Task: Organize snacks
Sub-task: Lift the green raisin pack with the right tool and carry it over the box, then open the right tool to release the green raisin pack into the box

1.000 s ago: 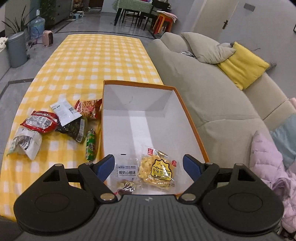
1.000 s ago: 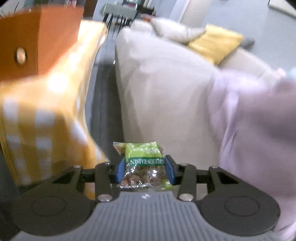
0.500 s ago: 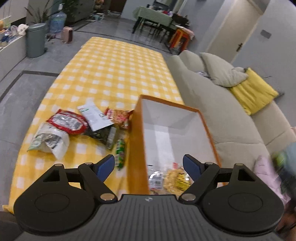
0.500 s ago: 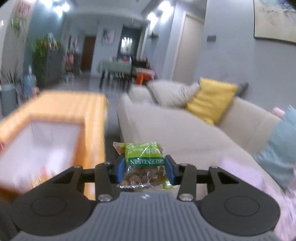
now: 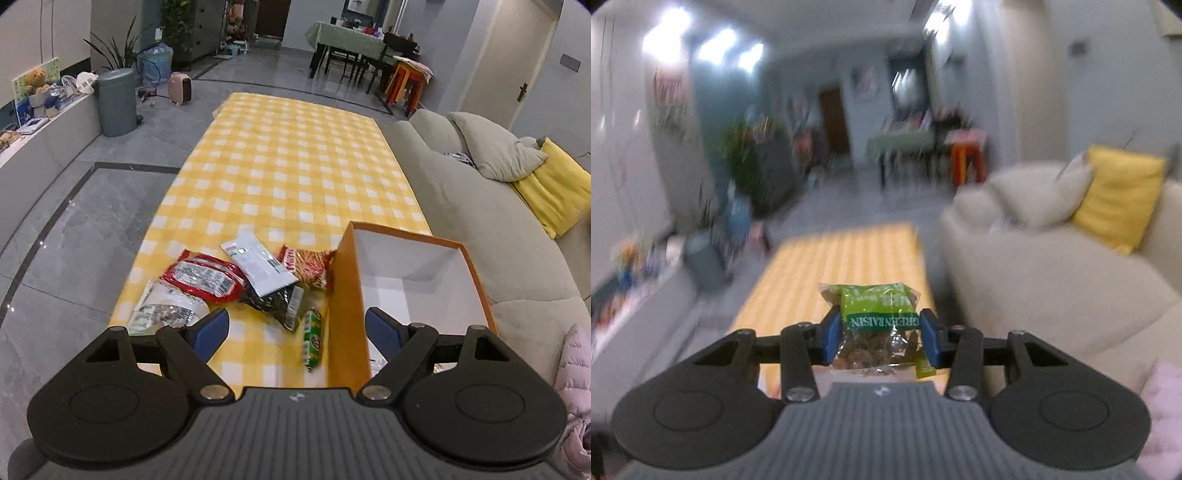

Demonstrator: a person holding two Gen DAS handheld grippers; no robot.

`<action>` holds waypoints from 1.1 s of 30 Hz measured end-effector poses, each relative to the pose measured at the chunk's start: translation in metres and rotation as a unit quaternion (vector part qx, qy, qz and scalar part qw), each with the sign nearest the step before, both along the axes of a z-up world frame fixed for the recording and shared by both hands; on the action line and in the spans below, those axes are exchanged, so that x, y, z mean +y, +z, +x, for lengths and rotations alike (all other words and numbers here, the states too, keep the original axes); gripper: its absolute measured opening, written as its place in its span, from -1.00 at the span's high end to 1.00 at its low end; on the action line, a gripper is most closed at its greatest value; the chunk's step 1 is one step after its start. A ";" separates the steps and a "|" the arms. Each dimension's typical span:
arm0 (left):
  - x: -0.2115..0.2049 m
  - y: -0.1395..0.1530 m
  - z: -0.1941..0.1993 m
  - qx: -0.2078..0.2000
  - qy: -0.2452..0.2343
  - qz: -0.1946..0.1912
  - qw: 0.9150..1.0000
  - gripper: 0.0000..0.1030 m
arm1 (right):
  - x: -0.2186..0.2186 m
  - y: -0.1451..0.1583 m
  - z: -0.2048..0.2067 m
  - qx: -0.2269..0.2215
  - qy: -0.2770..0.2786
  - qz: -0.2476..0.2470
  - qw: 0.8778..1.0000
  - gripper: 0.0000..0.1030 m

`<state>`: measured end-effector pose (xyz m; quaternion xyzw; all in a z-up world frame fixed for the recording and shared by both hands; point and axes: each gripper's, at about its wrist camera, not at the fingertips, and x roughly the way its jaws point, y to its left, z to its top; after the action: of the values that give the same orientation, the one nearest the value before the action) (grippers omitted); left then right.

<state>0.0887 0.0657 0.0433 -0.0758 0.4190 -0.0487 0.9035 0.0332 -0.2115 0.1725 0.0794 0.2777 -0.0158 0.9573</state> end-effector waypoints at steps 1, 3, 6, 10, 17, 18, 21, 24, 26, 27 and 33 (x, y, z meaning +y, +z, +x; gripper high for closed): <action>0.003 0.000 0.000 -0.001 0.007 0.000 1.000 -0.90 | 0.009 -0.018 0.008 0.037 0.016 -0.002 0.999 0.16; 0.006 -0.003 0.001 0.004 0.022 -0.002 1.000 -0.90 | 0.021 -0.055 0.023 0.103 0.035 -0.009 0.994 0.16; 0.000 -0.008 0.005 0.014 0.019 0.003 1.000 -0.90 | 0.030 -0.129 0.042 0.211 0.043 -0.044 0.976 0.16; -0.019 -0.014 0.014 0.020 -0.009 0.007 1.000 -0.90 | 0.025 -0.191 0.049 0.271 0.047 -0.077 0.958 0.13; -0.051 -0.021 0.043 0.031 -0.045 0.022 0.998 -0.89 | 0.039 -0.206 0.052 0.300 0.083 -0.103 0.945 0.08; -0.050 -0.021 0.043 0.026 -0.047 0.022 0.998 -0.89 | 0.026 -0.210 0.065 0.300 0.085 -0.106 0.944 0.07; -0.034 -0.025 0.043 0.026 -0.055 0.007 0.998 -0.89 | 0.026 -0.205 0.057 0.277 0.086 -0.114 0.950 -0.32; 0.000 -0.021 0.041 0.013 -0.021 -0.005 1.000 -0.90 | 0.026 -0.194 0.047 0.246 0.089 -0.091 0.961 -0.60; 0.027 -0.017 0.041 0.008 0.010 -0.005 1.000 -0.90 | 0.028 -0.184 0.045 0.225 0.085 -0.072 0.968 -0.60; 0.038 -0.016 0.042 0.008 0.019 -0.005 1.000 -0.90 | 0.030 -0.179 0.045 0.214 0.083 -0.063 0.971 -0.61; 0.094 -0.037 0.050 0.017 0.041 0.032 0.998 -0.91 | 0.063 -0.144 0.042 0.116 0.099 0.034 0.988 -0.67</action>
<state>0.1383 0.1599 0.0061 -0.0646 0.4324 0.0031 0.8993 0.0752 -0.1483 0.0284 0.0818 0.3935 0.0796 0.9122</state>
